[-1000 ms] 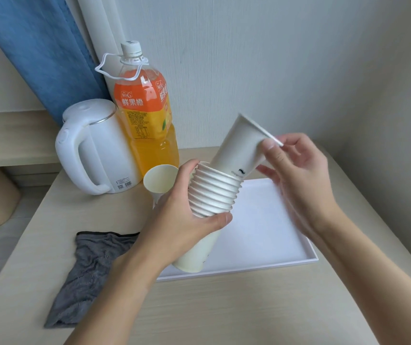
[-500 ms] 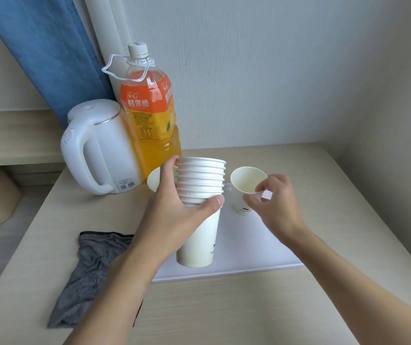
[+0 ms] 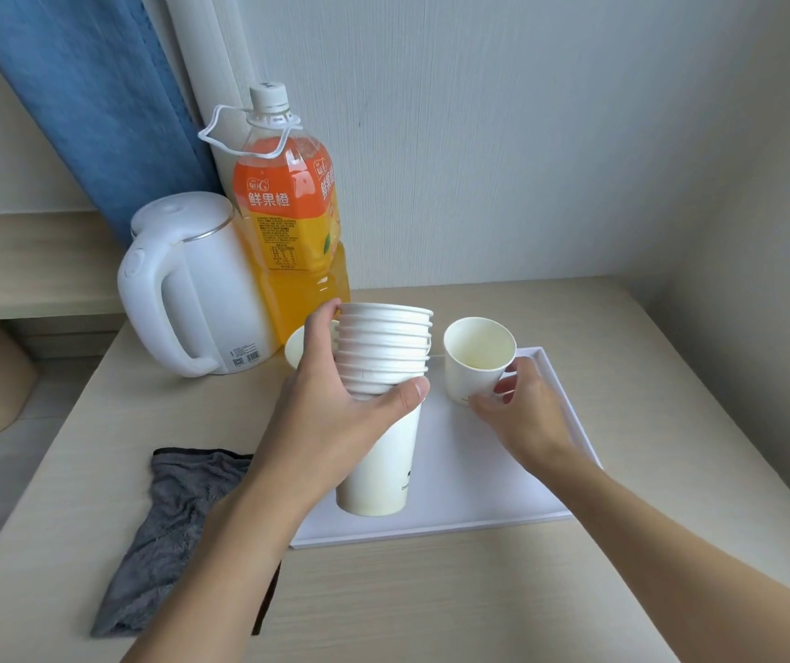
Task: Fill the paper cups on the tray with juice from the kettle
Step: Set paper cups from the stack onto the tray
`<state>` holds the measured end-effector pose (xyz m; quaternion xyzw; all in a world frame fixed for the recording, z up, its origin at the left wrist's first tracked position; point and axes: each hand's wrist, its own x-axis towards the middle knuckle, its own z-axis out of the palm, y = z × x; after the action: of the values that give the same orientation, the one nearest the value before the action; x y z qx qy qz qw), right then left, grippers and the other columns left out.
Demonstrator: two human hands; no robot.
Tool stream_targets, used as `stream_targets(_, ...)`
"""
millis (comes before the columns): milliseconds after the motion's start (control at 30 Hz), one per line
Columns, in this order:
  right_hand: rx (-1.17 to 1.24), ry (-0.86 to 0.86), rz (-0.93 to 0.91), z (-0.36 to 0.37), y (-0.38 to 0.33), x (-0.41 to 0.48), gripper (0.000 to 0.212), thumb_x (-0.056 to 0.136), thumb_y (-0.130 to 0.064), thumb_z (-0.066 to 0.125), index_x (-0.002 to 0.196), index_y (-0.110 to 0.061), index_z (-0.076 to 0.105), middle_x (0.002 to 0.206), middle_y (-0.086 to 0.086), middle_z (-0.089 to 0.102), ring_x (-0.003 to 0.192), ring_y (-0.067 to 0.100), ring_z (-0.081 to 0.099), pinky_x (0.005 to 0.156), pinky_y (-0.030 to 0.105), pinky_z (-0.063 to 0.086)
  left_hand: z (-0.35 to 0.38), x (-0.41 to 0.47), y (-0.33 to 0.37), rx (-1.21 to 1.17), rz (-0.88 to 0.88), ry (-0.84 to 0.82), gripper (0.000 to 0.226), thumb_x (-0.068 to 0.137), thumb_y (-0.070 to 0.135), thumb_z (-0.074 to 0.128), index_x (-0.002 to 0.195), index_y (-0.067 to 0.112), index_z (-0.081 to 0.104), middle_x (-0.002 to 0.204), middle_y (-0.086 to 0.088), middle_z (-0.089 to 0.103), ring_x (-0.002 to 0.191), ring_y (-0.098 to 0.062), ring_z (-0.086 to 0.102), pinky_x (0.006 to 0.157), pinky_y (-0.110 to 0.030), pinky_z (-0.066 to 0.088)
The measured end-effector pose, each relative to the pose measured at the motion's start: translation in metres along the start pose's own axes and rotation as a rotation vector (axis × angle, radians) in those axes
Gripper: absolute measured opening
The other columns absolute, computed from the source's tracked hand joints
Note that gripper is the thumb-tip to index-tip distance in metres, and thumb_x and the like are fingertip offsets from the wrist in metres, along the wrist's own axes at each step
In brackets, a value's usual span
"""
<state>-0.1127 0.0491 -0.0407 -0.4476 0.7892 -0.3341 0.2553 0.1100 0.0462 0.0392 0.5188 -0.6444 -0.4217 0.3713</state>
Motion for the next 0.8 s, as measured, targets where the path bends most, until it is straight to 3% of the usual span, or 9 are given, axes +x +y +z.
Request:
stream_targets(133,-0.015,0.037,-0.014,0.009,0.002,0.006,0.044,0.081,-0.032,0.072,0.116,-0.019,0.049,0.103,-0.005,0.065,0.099,0.021,0.06,0.084,0.046,0.051,-0.004,0.0,-0.003,0.007,0.006,0.004,0.095,0.076,0.037,0.089,0.149,0.044,0.03,0.124,0.011,0.066,0.105,-0.005,0.068,0.084,-0.025,0.052)
stream_targets(300,-0.024,0.062,-0.045,0.013,0.009,0.01,0.033,0.081,-0.032,0.073,0.105,-0.021,0.053,0.102,-0.009,0.064,0.098,0.019,0.06,0.084,0.045,0.05,-0.006,0.001,-0.002,0.007,-0.002,0.007,0.099,0.066,0.05,0.088,0.147,0.047,0.029,0.126,0.012,0.066,0.107,-0.006,0.068,0.088,-0.029,0.054)
stream_targets(533,-0.103,0.064,-0.049,0.018,0.005,0.013,0.033,0.083,-0.04,0.069,0.106,-0.029,0.049,0.106,-0.017,0.062,0.102,0.015,0.058,0.09,0.046,0.046,-0.004,-0.002,0.0,0.013,-0.002,0.006,0.095,0.075,0.038,0.089,0.148,0.046,0.03,0.122,0.015,0.066,0.105,-0.004,0.068,0.087,-0.027,0.053)
stream_targets(800,-0.114,0.063,-0.044,0.017,0.005,0.014,0.034,0.083,-0.042,0.069,0.107,-0.03,0.049,0.105,-0.018,0.061,0.104,0.015,0.057,0.092,0.045,0.044,-0.003,-0.002,0.001,0.019,0.0,0.005,0.096,0.076,0.037,0.089,0.148,0.048,0.028,0.122,0.015,0.066,0.106,-0.004,0.067,0.088,-0.027,0.053)
